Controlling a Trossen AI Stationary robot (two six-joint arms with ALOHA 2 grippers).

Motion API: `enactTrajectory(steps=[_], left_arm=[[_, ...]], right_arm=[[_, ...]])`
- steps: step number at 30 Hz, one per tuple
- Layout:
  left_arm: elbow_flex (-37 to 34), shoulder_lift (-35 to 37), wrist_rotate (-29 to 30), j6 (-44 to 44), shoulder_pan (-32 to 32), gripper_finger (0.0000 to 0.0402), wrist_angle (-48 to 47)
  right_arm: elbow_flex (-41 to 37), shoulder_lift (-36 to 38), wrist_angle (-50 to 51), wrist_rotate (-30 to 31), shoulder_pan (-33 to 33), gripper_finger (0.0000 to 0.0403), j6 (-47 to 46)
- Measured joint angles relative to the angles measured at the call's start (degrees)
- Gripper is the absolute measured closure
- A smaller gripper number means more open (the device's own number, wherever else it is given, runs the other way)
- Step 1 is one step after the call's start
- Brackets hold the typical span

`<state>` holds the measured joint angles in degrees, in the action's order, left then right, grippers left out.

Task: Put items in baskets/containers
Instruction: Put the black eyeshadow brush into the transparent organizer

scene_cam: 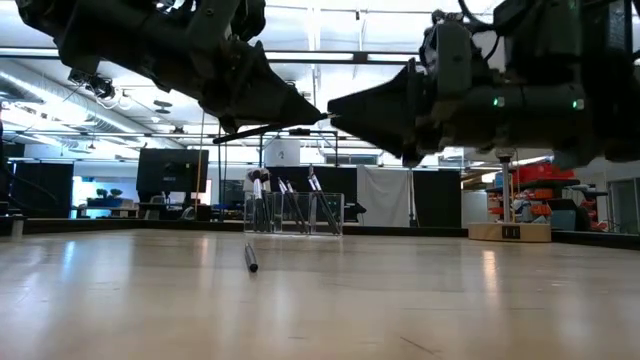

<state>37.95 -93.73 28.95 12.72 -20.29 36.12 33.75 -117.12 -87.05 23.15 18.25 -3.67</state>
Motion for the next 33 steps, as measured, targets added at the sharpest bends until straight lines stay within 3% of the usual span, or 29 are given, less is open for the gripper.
enactTrajectory(steps=[7, 16, 21, 24, 28, 33], left_arm=[[0.00, 0.00, 0.03, -0.34, 0.00, 0.0386, 0.04], [0.00, -0.02, 0.68, -1.03, -0.04, 0.0380, -0.17], [0.05, -0.02, 2.10, -3.08, 0.01, 0.0338, -0.77], [0.13, 0.30, 2.84, -4.65, 0.00, 0.0291, -5.28], [0.13, 0.52, 5.54, -3.81, 0.22, 0.0227, -12.62], [0.09, 0.35, 9.16, 0.04, 0.26, 0.0173, -19.81]], right_arm=[[-0.10, 1.37, 0.28, 0.16, -0.19, 0.0265, 0.09], [-0.10, 1.42, 1.77, -0.67, -0.19, 0.0386, -0.45], [-0.36, 2.92, 6.60, 1.58, -0.18, 0.0390, -2.00], [-0.49, 9.85, 20.53, 5.67, -0.48, 0.0396, -3.30], [2.49, 24.25, 50.98, 7.08, -3.62, 0.0397, -6.17], [17.87, 36.14, 91.98, 4.98, -11.62, 0.0398, -5.06]])
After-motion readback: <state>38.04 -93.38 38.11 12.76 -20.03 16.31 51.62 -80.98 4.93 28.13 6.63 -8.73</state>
